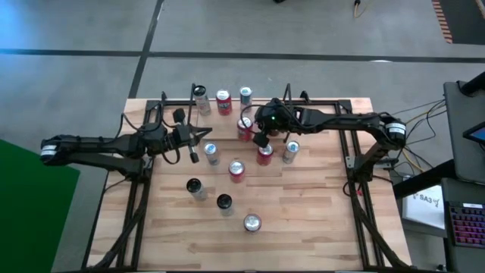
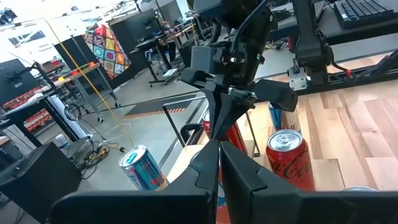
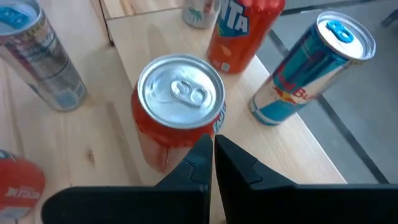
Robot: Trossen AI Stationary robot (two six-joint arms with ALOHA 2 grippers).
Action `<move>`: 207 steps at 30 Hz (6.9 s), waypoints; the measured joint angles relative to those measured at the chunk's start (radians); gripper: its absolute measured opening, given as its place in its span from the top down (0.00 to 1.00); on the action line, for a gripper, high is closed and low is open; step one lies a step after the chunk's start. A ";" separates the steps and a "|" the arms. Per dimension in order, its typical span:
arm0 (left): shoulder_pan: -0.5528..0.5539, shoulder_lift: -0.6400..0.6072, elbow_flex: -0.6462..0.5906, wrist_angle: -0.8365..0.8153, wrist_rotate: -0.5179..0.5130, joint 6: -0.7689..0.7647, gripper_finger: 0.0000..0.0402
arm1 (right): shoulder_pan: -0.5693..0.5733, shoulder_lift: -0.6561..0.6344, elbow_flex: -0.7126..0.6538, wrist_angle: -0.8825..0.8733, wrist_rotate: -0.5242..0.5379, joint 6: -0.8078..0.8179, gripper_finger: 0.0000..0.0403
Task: Place canned beverage on shelf
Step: Put the bottom orange soda can on the shelf aligned with the other orange soda can
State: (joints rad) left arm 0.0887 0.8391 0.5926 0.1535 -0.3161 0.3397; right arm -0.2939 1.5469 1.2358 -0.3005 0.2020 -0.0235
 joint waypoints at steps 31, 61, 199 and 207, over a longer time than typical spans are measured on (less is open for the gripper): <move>0.002 0.000 0.000 -0.006 0.000 -0.004 1.00 | -0.008 0.047 0.003 0.163 0.035 -0.105 0.98; 0.007 0.000 0.000 -0.005 0.000 -0.012 1.00 | -0.008 0.133 0.043 0.210 0.029 -0.153 0.98; 0.006 0.000 0.000 -0.014 0.003 -0.113 1.00 | 0.043 0.277 0.228 0.102 -0.023 -0.092 0.98; 0.007 0.003 0.000 -0.013 0.003 -0.113 1.00 | 0.035 0.320 0.228 0.198 -0.016 -0.112 0.98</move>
State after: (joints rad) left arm 0.0952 0.8421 0.5922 0.1409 -0.3126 0.2268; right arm -0.2588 1.8668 1.4639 -0.1023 0.1856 -0.1356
